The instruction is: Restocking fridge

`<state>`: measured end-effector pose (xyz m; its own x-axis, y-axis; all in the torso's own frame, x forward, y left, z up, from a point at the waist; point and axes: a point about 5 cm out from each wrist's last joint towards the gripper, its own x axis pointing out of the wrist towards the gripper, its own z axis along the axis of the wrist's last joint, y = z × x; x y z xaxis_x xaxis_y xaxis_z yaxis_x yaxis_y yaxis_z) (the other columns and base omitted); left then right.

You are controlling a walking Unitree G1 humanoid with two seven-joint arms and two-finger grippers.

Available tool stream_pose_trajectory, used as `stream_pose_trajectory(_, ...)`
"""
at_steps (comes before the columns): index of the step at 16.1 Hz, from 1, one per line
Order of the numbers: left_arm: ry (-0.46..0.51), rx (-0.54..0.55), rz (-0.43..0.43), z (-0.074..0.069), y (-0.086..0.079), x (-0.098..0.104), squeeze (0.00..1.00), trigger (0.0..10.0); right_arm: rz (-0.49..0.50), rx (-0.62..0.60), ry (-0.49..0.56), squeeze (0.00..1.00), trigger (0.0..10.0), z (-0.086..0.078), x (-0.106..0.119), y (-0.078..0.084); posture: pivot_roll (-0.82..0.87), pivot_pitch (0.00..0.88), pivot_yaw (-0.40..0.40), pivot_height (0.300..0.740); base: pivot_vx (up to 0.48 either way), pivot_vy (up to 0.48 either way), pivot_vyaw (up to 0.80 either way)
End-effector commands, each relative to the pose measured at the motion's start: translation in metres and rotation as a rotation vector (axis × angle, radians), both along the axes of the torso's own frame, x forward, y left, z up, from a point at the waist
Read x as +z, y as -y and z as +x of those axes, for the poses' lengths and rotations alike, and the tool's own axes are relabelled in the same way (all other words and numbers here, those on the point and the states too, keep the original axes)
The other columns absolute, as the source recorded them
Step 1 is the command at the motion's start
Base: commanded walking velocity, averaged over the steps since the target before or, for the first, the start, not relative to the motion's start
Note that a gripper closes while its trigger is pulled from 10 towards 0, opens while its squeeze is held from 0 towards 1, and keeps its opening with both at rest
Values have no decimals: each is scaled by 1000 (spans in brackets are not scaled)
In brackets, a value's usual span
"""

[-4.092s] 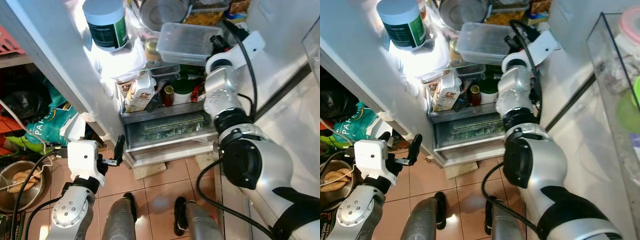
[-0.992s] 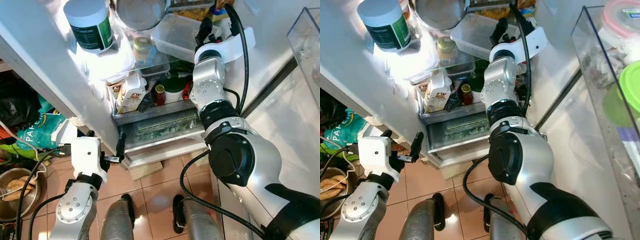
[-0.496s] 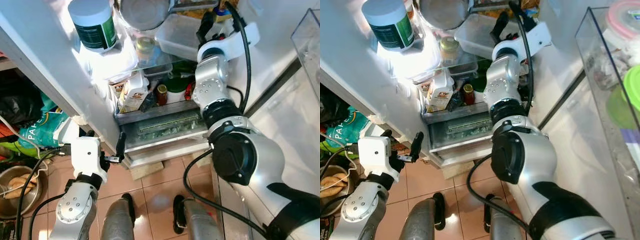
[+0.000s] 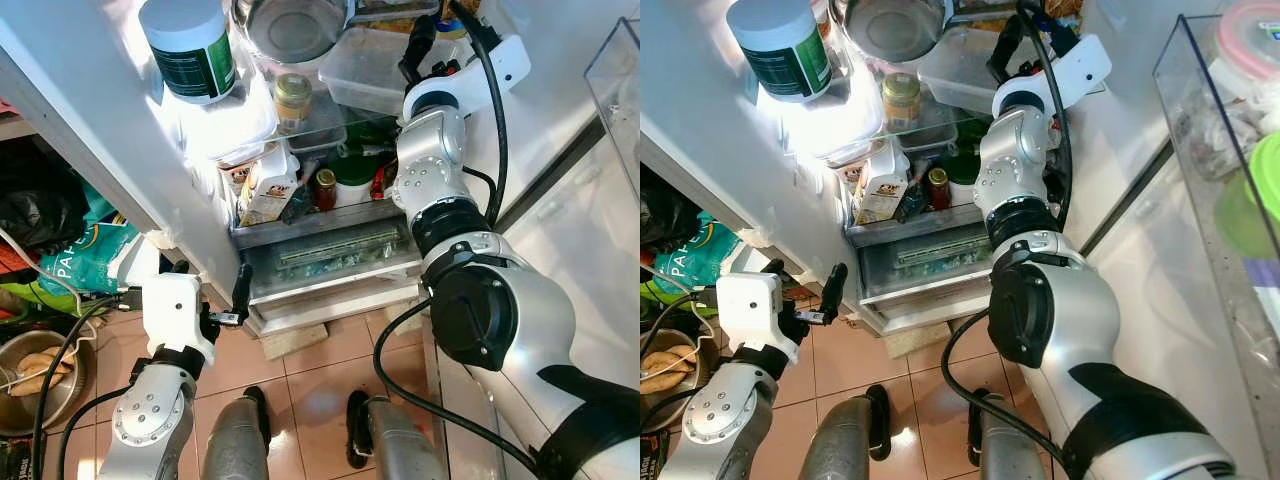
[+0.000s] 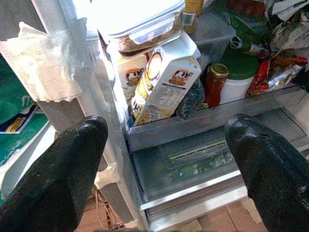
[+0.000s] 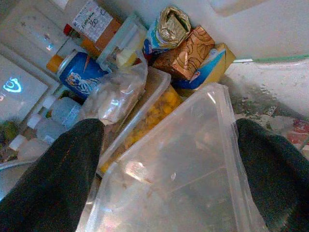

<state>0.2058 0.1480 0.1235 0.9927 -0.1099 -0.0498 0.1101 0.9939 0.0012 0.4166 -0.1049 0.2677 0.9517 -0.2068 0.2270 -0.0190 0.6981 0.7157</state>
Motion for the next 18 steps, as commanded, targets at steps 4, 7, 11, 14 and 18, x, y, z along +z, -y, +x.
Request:
stream_pose_trajectory(4,-24,23,13,-2,-4,-5,0,10000,-115,7,-3,859,10000,-2,-6,-8,271,267,23,740,0,0,0)
stream_pose_trajectory(7,-24,27,12,-3,-4,-5,0,10000,-173,14,-9,827,10000,-3,-9,-13,272,269,20,740,0,0,0)
stream_pose_trajectory(11,-25,29,13,-3,-4,-5,0,10000,-265,17,-23,408,10000,-4,-12,-17,270,271,19,740,0,0,0)
stream_pose_trajectory(14,-25,29,12,-3,-4,-5,0,10000,-281,21,-61,0,10000,-4,-20,-19,269,273,18,740,0,0,0)
stream_pose_trajectory(18,-26,28,13,-3,-4,-5,0,10000,-297,29,-74,0,10000,-5,-24,-22,269,276,19,740,0,0,0)
